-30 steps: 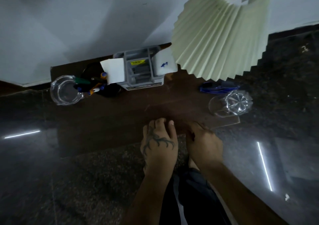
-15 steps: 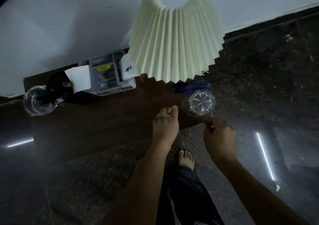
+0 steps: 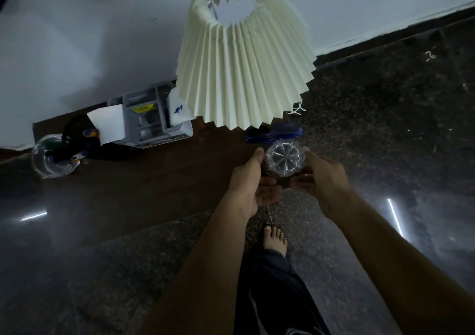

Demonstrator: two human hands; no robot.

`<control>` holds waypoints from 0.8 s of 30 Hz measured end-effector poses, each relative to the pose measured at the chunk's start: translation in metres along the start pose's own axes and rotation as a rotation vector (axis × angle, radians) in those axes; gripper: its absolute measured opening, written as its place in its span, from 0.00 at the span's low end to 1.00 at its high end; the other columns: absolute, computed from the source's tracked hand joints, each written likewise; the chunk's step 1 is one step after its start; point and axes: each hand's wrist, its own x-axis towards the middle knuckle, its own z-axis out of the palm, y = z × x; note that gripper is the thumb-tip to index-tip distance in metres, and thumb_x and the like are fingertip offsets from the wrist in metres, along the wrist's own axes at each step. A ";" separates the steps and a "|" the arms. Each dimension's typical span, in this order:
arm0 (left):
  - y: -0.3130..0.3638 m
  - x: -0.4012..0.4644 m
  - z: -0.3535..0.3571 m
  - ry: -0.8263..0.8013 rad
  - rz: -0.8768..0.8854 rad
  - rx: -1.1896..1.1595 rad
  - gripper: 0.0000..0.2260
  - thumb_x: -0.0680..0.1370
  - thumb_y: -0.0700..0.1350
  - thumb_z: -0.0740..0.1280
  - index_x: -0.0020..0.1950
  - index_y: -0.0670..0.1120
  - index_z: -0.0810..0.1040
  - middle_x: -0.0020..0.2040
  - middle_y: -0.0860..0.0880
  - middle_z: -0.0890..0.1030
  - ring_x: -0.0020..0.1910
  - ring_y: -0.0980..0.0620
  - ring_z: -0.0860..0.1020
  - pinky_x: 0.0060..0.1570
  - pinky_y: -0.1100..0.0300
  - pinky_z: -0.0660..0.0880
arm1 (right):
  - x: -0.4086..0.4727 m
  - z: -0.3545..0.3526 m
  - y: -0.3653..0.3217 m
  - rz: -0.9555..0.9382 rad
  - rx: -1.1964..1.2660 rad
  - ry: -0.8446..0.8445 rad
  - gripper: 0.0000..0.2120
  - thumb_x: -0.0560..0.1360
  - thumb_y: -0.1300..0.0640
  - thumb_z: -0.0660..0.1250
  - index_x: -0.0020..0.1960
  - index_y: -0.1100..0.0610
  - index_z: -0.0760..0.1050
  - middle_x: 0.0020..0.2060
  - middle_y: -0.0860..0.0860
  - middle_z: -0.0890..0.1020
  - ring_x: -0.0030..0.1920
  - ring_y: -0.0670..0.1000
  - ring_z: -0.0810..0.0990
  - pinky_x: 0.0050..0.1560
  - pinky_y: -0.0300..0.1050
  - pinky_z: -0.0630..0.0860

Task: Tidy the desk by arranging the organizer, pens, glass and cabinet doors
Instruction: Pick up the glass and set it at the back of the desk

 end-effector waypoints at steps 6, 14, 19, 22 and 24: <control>0.001 -0.006 -0.001 -0.096 -0.048 -0.096 0.24 0.75 0.61 0.64 0.56 0.41 0.78 0.45 0.40 0.80 0.36 0.46 0.80 0.33 0.57 0.80 | -0.005 0.003 -0.002 0.052 0.057 -0.054 0.14 0.76 0.51 0.66 0.49 0.62 0.79 0.43 0.63 0.81 0.36 0.57 0.80 0.38 0.49 0.81; -0.003 -0.025 -0.033 -0.111 -0.084 -0.258 0.19 0.76 0.56 0.65 0.56 0.42 0.78 0.44 0.42 0.80 0.39 0.47 0.79 0.31 0.60 0.79 | -0.035 0.027 0.005 -0.018 0.067 -0.099 0.08 0.76 0.59 0.65 0.46 0.64 0.80 0.38 0.58 0.84 0.33 0.53 0.84 0.30 0.44 0.80; -0.013 -0.042 -0.087 -0.082 -0.065 -0.343 0.16 0.75 0.55 0.67 0.52 0.43 0.80 0.38 0.45 0.82 0.31 0.50 0.81 0.26 0.61 0.77 | -0.068 0.063 0.021 -0.068 0.042 -0.205 0.07 0.77 0.59 0.65 0.48 0.60 0.79 0.39 0.57 0.85 0.34 0.52 0.84 0.30 0.45 0.80; -0.020 -0.050 -0.125 -0.054 -0.051 -0.390 0.15 0.75 0.54 0.67 0.52 0.44 0.80 0.39 0.46 0.82 0.34 0.49 0.80 0.26 0.61 0.77 | -0.085 0.093 0.035 -0.031 -0.006 -0.241 0.10 0.76 0.58 0.66 0.49 0.65 0.80 0.42 0.60 0.85 0.37 0.54 0.84 0.32 0.46 0.81; -0.025 -0.056 -0.154 -0.036 -0.041 -0.411 0.16 0.76 0.54 0.66 0.53 0.43 0.80 0.40 0.45 0.82 0.35 0.49 0.80 0.26 0.61 0.77 | -0.096 0.116 0.045 -0.008 -0.033 -0.259 0.11 0.76 0.58 0.66 0.49 0.66 0.80 0.43 0.61 0.85 0.37 0.54 0.84 0.32 0.45 0.80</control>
